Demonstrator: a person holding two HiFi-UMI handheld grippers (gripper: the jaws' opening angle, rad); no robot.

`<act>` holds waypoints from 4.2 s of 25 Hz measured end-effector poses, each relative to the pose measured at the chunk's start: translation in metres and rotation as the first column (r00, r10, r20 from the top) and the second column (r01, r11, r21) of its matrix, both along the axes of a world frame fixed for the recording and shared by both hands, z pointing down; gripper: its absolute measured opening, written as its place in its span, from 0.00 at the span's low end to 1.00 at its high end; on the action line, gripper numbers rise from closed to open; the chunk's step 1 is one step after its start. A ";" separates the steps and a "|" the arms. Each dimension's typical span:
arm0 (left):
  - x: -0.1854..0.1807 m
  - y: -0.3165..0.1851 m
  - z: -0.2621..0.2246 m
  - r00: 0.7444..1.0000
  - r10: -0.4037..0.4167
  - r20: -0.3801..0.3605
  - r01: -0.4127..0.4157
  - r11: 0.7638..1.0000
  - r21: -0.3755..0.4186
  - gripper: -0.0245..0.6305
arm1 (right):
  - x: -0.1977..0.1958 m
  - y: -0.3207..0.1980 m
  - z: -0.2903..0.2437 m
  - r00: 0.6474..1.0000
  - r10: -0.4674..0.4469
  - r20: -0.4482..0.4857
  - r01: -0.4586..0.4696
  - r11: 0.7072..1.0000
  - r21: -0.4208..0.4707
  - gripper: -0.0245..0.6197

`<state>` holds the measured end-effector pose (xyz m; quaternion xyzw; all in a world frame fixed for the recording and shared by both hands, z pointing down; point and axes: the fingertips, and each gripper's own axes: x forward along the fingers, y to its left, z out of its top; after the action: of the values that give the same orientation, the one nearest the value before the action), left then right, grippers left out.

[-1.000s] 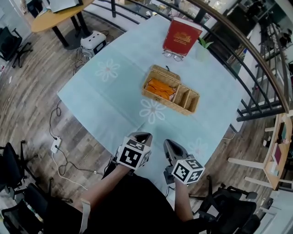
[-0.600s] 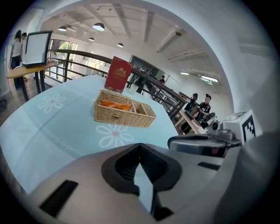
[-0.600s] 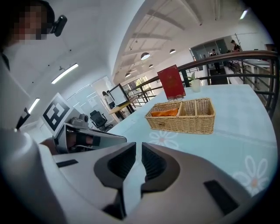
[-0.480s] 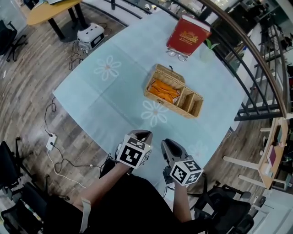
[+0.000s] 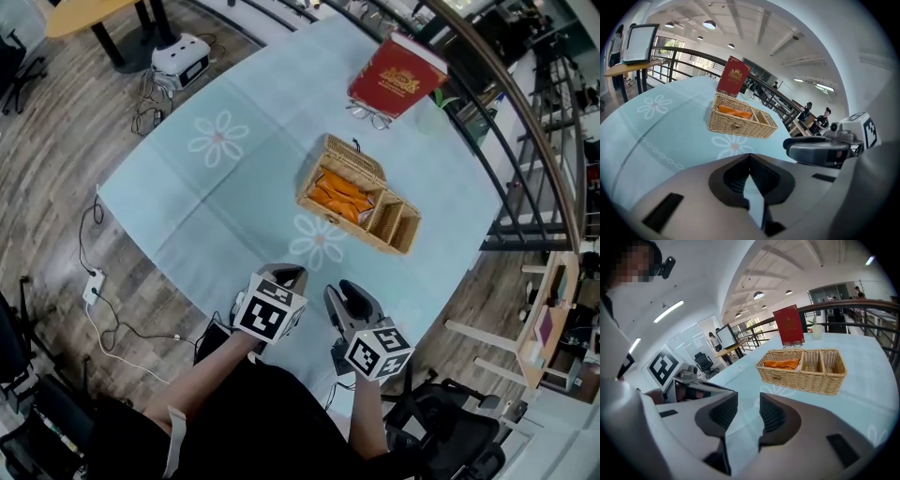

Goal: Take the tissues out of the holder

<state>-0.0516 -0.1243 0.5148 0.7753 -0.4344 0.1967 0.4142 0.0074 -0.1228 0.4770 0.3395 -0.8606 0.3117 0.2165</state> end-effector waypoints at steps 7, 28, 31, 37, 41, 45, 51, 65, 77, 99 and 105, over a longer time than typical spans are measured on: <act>-0.010 -0.022 0.017 1.000 0.008 -0.009 -0.008 1.000 -0.006 0.05 | -0.011 -0.026 0.001 0.996 -0.003 -0.084 0.007 0.999 0.045 0.27; -0.052 -0.069 0.046 0.999 -0.033 0.030 0.033 0.999 -0.015 0.05 | -0.035 -0.110 0.010 0.988 -0.067 -0.137 0.073 0.997 0.035 0.35; -0.051 -0.072 0.048 0.999 -0.031 0.022 0.031 0.999 -0.011 0.05 | -0.036 -0.124 0.010 0.983 -0.080 -0.166 0.090 0.994 0.054 0.36; -0.048 -0.074 0.053 1.000 -0.027 0.000 0.027 1.000 -0.016 0.05 | -0.039 -0.151 0.014 0.962 -0.134 -0.236 0.155 0.985 0.074 0.37; -0.048 -0.075 0.055 1.000 -0.021 -0.003 0.021 1.000 -0.019 0.05 | -0.043 -0.166 0.019 0.939 -0.177 -0.295 0.210 0.974 0.082 0.37; -0.053 -0.076 0.057 0.999 -0.031 -0.016 0.030 0.999 -0.020 0.05 | -0.047 -0.180 0.030 0.904 -0.202 -0.376 0.249 0.965 0.080 0.37; -0.058 -0.075 0.062 0.999 -0.029 -0.014 0.028 0.999 -0.025 0.05 | -0.054 -0.193 0.042 0.870 -0.233 -0.434 0.291 0.954 0.071 0.37; -0.057 -0.068 0.070 1.000 -0.026 -0.013 0.025 0.999 -0.044 0.05 | -0.061 -0.193 0.071 0.753 -0.356 -0.553 0.414 0.910 -0.023 0.36; -0.056 -0.066 0.074 1.000 -0.028 -0.012 0.028 0.998 -0.050 0.05 | -0.066 -0.189 0.080 0.740 -0.385 -0.552 0.421 0.905 -0.066 0.20; -0.056 -0.063 0.085 0.998 -0.060 -0.026 0.057 0.991 -0.121 0.04 | -0.061 -0.185 0.078 0.790 -0.310 -0.529 0.348 0.937 -0.030 0.06; -0.053 -0.060 0.085 0.999 -0.050 -0.022 0.047 0.991 -0.129 0.04 | -0.056 -0.187 0.053 0.837 -0.221 -0.501 0.279 0.959 0.044 0.06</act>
<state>-0.1051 -0.1844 0.6002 0.7387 -0.4344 0.2045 0.4732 -0.0483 -0.3098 0.5303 0.3040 -0.8307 0.1339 0.4467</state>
